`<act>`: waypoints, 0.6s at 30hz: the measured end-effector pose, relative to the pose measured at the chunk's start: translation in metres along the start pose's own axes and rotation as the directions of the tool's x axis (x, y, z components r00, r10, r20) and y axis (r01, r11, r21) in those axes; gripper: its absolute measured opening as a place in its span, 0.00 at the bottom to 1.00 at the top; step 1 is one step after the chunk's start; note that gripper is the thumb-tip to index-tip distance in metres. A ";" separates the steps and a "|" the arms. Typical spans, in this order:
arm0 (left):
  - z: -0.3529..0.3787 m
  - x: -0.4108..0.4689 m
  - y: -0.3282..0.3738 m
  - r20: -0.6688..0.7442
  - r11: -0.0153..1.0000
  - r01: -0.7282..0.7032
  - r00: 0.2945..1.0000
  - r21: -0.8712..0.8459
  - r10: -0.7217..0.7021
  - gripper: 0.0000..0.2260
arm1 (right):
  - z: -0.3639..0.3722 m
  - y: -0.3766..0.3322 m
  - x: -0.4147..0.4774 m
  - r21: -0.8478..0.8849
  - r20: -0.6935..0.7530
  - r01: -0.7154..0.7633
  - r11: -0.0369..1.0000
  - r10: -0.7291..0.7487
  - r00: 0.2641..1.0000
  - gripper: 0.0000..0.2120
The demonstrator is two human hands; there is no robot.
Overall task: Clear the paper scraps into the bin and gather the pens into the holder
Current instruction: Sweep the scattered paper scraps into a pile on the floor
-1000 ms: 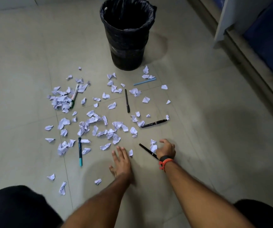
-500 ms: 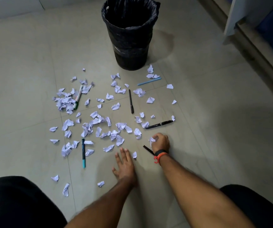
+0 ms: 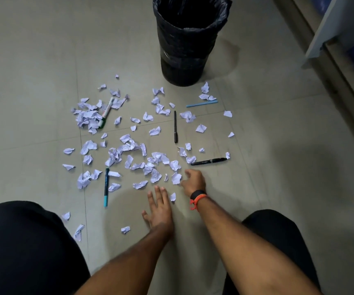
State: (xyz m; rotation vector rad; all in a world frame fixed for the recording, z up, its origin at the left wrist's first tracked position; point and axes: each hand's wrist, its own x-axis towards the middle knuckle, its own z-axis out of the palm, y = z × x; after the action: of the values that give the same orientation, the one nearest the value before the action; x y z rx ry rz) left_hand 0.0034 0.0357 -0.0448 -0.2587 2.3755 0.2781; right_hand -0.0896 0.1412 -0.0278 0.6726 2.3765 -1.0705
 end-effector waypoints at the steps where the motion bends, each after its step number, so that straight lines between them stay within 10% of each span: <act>1: 0.001 -0.001 -0.001 -0.004 1.000 -0.003 1.000 -0.006 0.003 0.36 | 0.004 -0.005 -0.004 0.002 0.054 0.059 0.998 -0.059 0.997 0.14; 7: -0.005 -0.003 0.001 0.012 1.000 0.009 1.000 -0.014 -0.009 0.35 | -0.055 -0.003 -0.009 0.255 -0.341 0.061 0.965 0.031 0.940 0.17; 18: -0.005 -0.002 0.006 0.029 0.995 0.082 0.996 -0.059 -0.081 0.38 | -0.126 0.027 0.072 0.376 -0.410 -0.199 0.905 0.355 0.840 0.07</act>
State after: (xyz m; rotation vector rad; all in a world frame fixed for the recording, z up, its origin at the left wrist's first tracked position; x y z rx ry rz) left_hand -0.0006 0.0405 -0.0391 -0.3768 2.3264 0.3127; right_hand -0.1545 0.2727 -0.0086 1.5068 2.3868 -1.2835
